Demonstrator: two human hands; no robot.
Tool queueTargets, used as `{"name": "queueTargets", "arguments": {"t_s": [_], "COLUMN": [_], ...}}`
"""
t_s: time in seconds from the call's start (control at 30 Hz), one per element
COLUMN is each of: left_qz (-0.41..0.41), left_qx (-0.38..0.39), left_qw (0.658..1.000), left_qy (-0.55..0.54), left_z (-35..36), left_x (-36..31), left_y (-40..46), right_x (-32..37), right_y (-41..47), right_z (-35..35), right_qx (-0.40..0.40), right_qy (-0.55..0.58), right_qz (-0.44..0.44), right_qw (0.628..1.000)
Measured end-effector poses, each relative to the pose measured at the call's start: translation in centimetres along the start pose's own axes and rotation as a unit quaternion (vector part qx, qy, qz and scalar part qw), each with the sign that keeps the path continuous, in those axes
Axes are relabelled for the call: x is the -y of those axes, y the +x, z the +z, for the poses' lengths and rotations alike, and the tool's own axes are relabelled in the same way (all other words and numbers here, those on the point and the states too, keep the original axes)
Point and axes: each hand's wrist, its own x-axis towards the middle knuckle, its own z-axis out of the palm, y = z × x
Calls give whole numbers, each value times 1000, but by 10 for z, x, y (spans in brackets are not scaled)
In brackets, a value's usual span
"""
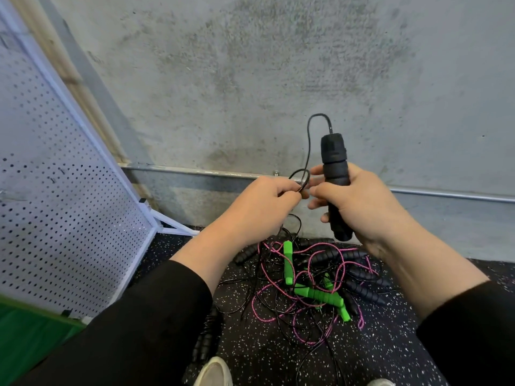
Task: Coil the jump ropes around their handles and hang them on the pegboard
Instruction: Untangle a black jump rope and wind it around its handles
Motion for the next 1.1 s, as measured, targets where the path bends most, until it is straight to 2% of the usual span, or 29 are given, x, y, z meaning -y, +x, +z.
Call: {"name": "queueTargets", "arguments": {"t_s": [0.17,0.3,0.47,0.63,0.73,0.87,0.93,1.1], "left_qz": [25,16,-32,-138,-172,-196,-184,-118], "left_qx": [21,3,6,58,98,112,96,60], "left_qw": [999,1000,973,950,950,967,977,991], "left_qy": [0,10,228,274,243,116,50,-29], "left_z": [2,2,-5,-9,-9,-5,-2,2], "left_x": [-1,2,18,32,35,34,37,28], "left_y": [-1,0,2,3,2,-1,-2,-1], "right_x": [-3,-1,5,6,7,6,6,1], "right_y": [1,7,10,10,9,9,10,14], "right_z": [4,4,-6,-13,-14,-15,-16,-22], "right_qx": [9,-61,-114,-124,-122,-117,-120,-116], "right_qy": [63,118,158,192,194,199,205,207], "right_qz": [32,14,-20,-19,-17,-7,-3,24], "right_qw": [997,991,981,973,973,973,971,971]}}
